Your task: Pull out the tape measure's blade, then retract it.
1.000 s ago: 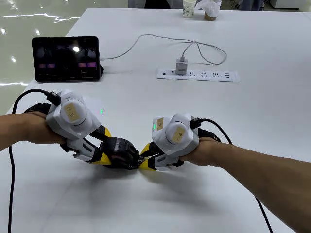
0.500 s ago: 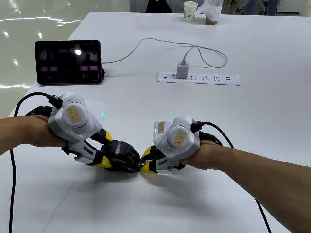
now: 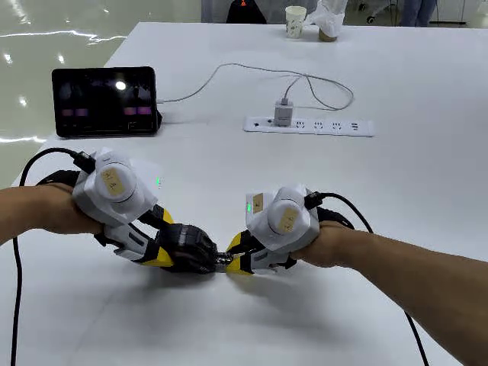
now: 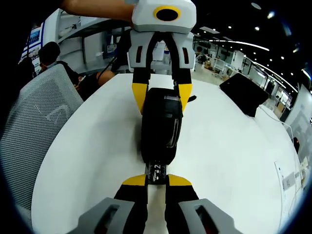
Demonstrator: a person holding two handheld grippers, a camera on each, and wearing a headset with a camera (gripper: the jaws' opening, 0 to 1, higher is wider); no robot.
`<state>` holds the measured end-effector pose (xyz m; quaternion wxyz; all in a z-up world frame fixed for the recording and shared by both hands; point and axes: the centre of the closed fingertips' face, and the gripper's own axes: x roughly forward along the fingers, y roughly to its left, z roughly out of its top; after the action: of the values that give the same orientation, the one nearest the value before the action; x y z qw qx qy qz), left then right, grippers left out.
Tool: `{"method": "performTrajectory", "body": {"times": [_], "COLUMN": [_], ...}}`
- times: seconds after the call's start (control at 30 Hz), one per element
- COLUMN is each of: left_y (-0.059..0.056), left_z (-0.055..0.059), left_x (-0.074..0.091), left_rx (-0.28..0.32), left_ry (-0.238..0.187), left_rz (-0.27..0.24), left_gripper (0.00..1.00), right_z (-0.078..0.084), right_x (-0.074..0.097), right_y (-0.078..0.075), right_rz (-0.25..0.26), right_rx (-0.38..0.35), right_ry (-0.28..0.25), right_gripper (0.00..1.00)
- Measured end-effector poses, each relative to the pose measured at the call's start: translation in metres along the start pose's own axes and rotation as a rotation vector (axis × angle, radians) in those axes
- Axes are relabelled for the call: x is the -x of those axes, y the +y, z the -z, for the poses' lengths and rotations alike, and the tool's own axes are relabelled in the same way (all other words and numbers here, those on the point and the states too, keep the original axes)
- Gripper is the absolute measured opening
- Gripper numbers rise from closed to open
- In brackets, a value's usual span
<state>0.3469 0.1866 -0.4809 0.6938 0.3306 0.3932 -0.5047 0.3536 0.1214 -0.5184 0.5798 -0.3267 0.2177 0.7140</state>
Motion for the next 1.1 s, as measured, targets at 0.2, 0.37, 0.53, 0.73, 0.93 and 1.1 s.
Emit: {"method": "performTrajectory", "body": {"times": [0.2, 0.37, 0.53, 0.73, 0.93, 1.1], "left_y": [0.001, 0.000, 0.000, 0.000, 0.001, 0.000], "left_z": [0.000, 0.000, 0.000, 0.000, 0.001, 0.001], "left_x": [0.000, 0.000, 0.000, 0.000, 0.000, 0.000], "left_rx": [-0.001, -0.004, -0.006, -0.007, -0.007, -0.007], "left_ry": [0.009, 0.021, 0.029, 0.039, 0.046, 0.053], "left_rz": [0.004, 0.005, 0.008, 0.011, 0.012, 0.014], "left_gripper": [0.25, 0.25, 0.25, 0.25, 0.25, 0.25], "right_z": [0.005, 0.010, 0.015, 0.020, 0.026, 0.032], "right_x": [0.005, 0.010, 0.014, 0.021, 0.026, 0.031], "right_y": [0.000, 0.000, 0.000, 0.001, 0.000, 0.000], "right_rz": [0.000, 0.001, 0.004, 0.007, 0.013, 0.018], "right_rx": [0.001, 0.002, 0.000, -0.001, 0.001, 0.007], "right_ry": [0.010, 0.015, 0.020, 0.028, 0.037, 0.048], "right_gripper": [0.09, 0.09, 0.09, 0.09, 0.09, 0.09]}}
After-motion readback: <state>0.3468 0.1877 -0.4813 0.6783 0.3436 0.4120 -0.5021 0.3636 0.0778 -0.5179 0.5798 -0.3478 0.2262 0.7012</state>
